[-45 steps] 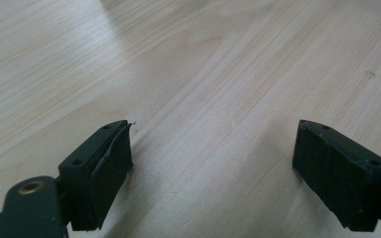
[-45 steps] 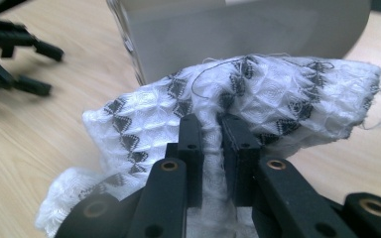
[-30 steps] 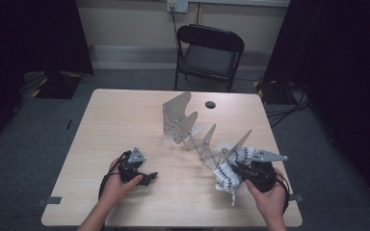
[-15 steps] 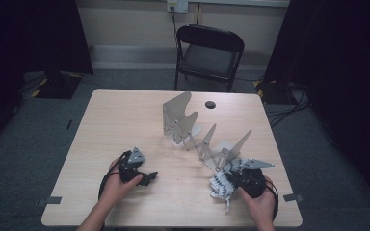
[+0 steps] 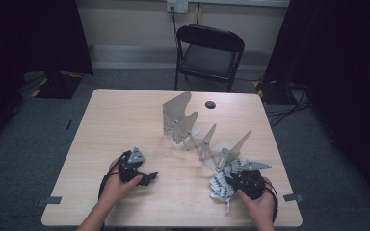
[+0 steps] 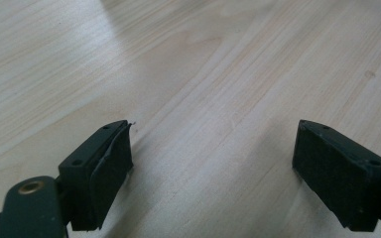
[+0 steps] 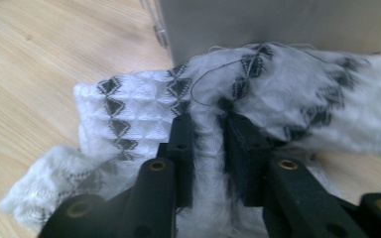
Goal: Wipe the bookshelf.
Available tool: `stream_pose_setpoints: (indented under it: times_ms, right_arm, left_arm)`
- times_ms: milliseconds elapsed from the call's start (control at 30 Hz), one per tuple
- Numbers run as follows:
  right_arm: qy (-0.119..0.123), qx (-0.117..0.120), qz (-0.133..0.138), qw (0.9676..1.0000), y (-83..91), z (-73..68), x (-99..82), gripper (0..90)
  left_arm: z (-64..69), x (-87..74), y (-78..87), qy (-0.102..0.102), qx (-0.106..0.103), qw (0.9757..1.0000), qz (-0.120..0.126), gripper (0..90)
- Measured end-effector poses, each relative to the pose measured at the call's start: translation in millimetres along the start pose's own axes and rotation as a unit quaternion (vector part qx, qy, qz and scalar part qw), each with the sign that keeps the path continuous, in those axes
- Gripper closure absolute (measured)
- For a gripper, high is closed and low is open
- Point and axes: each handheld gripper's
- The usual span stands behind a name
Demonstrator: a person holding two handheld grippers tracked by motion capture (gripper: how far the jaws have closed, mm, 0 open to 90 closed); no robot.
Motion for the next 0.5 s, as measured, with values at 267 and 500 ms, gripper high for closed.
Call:
stream_pose_setpoints:
  times_ms: [267,500]
  right_arm:
    - [-0.003,-0.027,-0.011,0.9996,7.3,18.7,-3.7,60.1]
    - [-0.013,-0.058,-0.008,0.9982,16.7,32.9,-5.8,54.0]
  left_arm:
    - [0.0,0.0,-0.1,0.0,0.0,1.0,0.0,15.2]
    - [0.0,0.0,0.0,0.0,0.0,1.0,0.0,15.2]
Point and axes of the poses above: each handheld gripper's, and its own axes: y roughly backward along the jaws, x roughly out of its top, z roughly to its right, and after that the axes turned 11 degrees about -x, right-handed
